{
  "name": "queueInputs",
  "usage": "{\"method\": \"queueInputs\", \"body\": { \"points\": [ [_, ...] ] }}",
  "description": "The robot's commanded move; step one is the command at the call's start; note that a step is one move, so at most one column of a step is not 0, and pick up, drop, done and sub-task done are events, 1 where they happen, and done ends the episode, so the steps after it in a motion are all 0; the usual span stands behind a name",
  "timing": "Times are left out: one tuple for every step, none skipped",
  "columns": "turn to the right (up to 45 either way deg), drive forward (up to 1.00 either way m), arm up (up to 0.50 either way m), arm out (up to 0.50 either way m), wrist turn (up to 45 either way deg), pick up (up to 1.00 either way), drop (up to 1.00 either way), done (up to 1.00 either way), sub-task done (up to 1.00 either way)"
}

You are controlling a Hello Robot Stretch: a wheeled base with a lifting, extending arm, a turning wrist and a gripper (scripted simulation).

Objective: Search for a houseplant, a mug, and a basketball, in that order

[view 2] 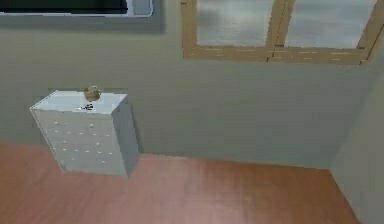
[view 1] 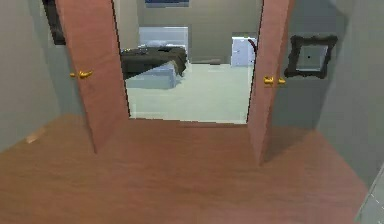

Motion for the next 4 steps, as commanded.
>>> {"method": "queueInputs", "body": {
  "points": [
    [0.0, 1.00, 0.00, 0.00, 0.0, 0.00, 0.00, 0.00, 0.00],
    [0.0, 0.55, 0.00, 0.00, 0.0, 0.00, 0.00, 0.00, 0.00],
    [12.0, 0.00, 0.00, 0.00, 0.0, 0.00, 0.00, 0.00, 0.00],
    [0.0, 1.00, 0.00, 0.00, 0.0, 0.00, 0.00, 0.00, 0.00]
  ]
}}
